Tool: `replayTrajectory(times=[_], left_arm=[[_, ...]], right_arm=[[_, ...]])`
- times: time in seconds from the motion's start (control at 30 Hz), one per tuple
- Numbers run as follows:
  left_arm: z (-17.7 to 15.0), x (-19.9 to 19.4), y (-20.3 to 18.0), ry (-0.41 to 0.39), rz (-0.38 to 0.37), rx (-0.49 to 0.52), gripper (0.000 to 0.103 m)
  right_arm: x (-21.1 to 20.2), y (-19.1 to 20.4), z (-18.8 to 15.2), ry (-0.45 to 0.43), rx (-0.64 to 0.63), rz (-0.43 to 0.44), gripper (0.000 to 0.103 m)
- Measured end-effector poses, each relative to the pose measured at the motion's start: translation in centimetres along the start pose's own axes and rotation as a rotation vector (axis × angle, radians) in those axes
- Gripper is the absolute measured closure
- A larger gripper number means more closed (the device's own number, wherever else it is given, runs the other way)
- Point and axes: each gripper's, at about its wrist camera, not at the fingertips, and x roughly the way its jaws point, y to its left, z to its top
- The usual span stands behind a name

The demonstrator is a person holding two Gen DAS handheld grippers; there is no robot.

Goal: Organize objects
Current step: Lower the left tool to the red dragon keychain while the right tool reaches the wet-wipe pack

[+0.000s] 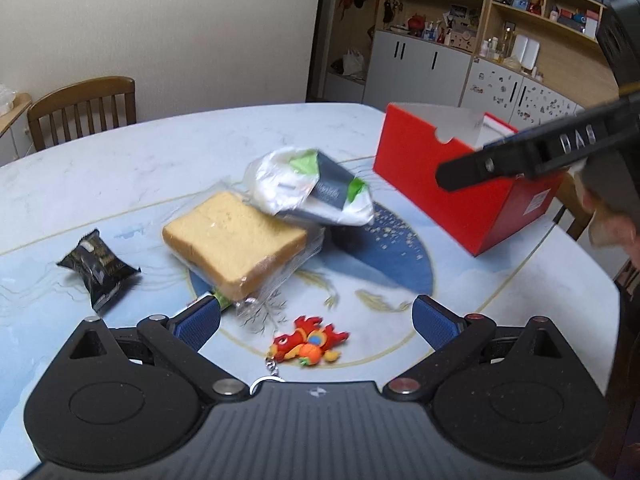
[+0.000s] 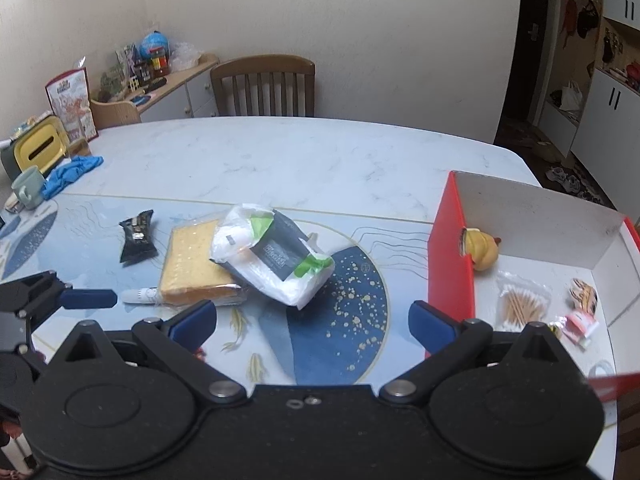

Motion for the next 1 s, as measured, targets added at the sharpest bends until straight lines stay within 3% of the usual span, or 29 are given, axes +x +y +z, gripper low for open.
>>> replayTrajectory(times=[0.77,1.0], left_arm=[[-1.5,4.9,-0.3,0.037,0.038,0.026,0.0],[-1.5,5.1,-0.7,0.026,0.066,0.04,0.001]], right_arm=[[9.7,-0.8,3.5,0.092,-0.099,0.063,0.002],[10.8,-0.7,3.9,0.102,-0.118,0.116,0.02]])
